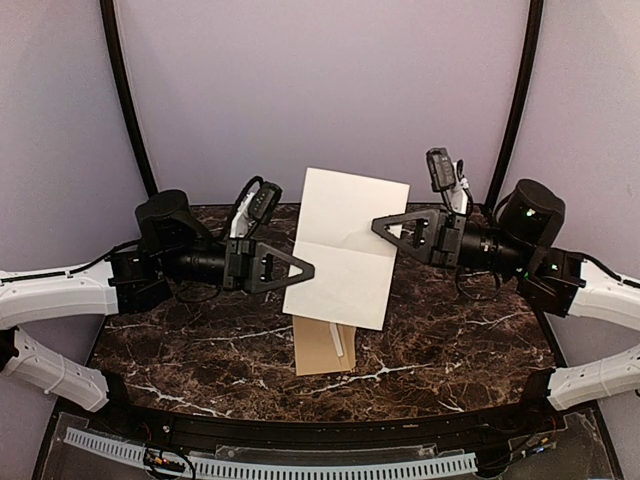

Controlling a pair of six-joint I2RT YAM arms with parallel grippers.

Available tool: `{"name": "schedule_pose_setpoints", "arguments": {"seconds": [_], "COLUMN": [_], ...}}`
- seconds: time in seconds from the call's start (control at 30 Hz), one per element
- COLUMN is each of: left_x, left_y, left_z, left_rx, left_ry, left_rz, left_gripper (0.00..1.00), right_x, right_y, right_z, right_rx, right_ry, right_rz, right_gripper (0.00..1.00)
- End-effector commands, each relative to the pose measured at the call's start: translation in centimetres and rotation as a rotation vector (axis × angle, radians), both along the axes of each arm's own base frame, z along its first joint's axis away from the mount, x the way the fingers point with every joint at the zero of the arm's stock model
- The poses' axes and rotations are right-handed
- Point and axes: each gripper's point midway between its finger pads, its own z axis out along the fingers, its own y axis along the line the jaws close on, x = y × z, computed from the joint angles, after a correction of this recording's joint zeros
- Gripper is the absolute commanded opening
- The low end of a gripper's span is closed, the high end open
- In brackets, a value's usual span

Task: Place the letter into the envelope and seal it
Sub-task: Fold the letter.

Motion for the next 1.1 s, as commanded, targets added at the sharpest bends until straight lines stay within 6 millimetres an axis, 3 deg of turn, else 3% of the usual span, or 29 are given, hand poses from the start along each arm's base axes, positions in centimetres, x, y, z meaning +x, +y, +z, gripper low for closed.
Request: {"name": "schedule_pose_setpoints", "arguments": {"seconds": [0.0, 0.17, 0.33, 0.67, 1.07], "left_x": [0.1, 0.0, 0.1, 1.2, 3.5], "left_y": [0.2, 0.3, 0.2, 0.0, 0.0], "left_z": [-0.4, -0.7, -0.5, -0.6, -0.1], "left_rx": [0.004, 0.018, 0.016, 0.030, 0.027], "left_ry": [-0.020, -0.019, -0.024, -0.019, 0.008], "left_rz": [0.011, 0.016, 0.012, 0.067, 0.178], "left_gripper": [0.00, 0.00, 0.00, 0.00, 0.00], "right_x": [0.1, -0.2, -1.2, -3.2, -3.9], "right_y": [-1.0, -1.7, -1.0, 0.2, 0.2], "right_z": [1.2, 1.9, 1.8, 1.1, -1.2], "right_rx": [0.035, 0.041, 0.016, -0.007, -0.048], "right_ry": [-0.028, -0.050, -0.062, -0.049, 0.002], "right_rz": [-0.037, -0.045, 0.029, 0.185, 0.219], "right_gripper": [0.20, 0.30, 0.36, 0.40, 0.45]}}
